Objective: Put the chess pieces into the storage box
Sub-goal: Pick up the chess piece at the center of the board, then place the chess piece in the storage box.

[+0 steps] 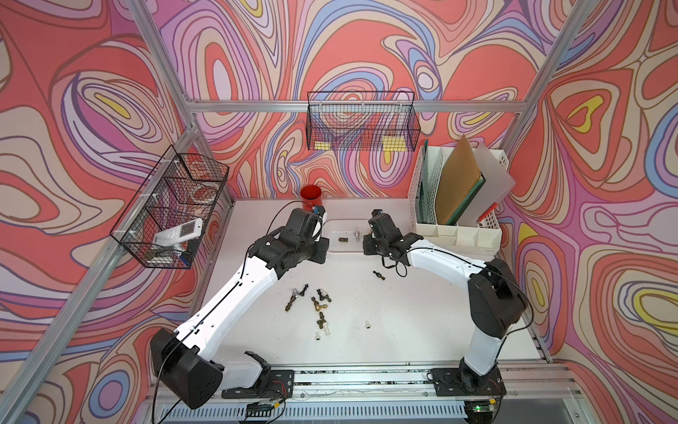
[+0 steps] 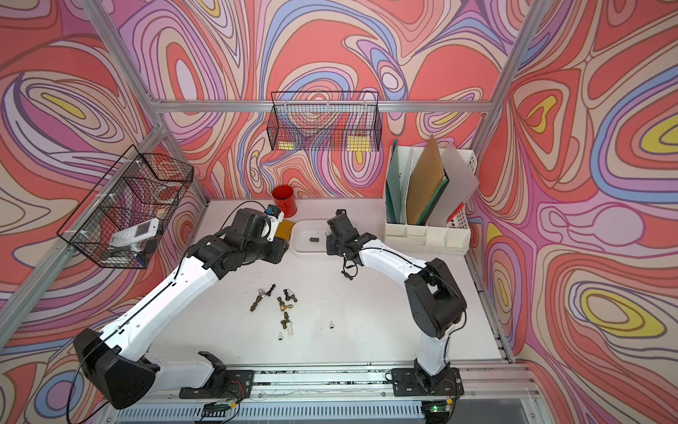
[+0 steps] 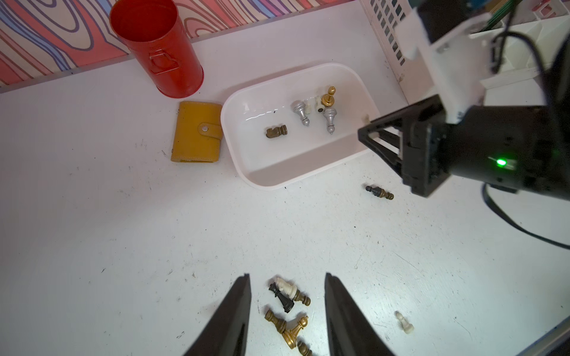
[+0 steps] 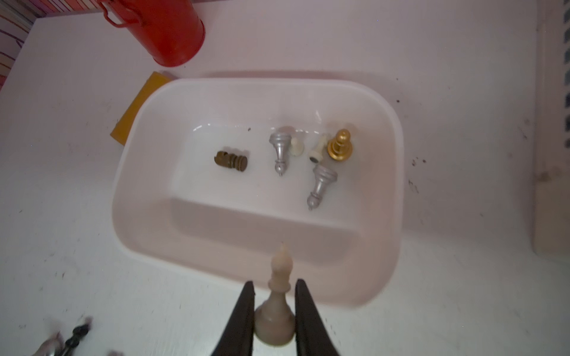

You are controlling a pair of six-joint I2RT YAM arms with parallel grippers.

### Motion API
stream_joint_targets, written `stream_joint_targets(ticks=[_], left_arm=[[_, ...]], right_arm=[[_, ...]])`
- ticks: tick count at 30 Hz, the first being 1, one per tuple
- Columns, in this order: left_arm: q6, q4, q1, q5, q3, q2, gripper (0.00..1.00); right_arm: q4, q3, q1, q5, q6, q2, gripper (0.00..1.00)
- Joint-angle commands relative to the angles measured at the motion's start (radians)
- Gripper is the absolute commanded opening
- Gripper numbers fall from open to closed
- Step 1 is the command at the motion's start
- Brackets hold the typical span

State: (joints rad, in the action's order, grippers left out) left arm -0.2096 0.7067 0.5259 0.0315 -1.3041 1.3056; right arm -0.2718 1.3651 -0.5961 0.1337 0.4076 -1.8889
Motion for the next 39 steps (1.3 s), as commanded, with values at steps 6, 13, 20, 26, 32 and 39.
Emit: stream_joint_targets(ticks=[6,13,20,26,32,39], left_arm=[[0.008,-0.05,0.002,0.051,0.051,-0.056,0.45],[0.013,-0.059,0.002,0.066,0.068,-0.061,0.45],[0.009,-0.069,0.002,0.057,0.075,-0.06,0.44],[0.004,-0.071,0.002,0.05,0.081,-0.057,0.45],[0.001,-0.071,0.002,0.024,0.085,-0.043,0.45],[-0.006,-0.023,0.004,-0.105,0.078,-0.004,0.44]], right_arm=[[0.271,0.192,0.009,-0.055,-0.126,-0.26,0.16],[0.342,0.239,0.011,-0.06,-0.124,-0.368,0.22],[0.363,0.231,0.012,-0.071,-0.112,-0.367,0.35],[0.373,0.209,0.011,-0.097,-0.114,-0.306,0.34],[0.348,0.196,0.011,-0.142,-0.105,-0.212,0.34],[0.236,0.14,0.015,-0.124,-0.065,-0.067,0.33]])
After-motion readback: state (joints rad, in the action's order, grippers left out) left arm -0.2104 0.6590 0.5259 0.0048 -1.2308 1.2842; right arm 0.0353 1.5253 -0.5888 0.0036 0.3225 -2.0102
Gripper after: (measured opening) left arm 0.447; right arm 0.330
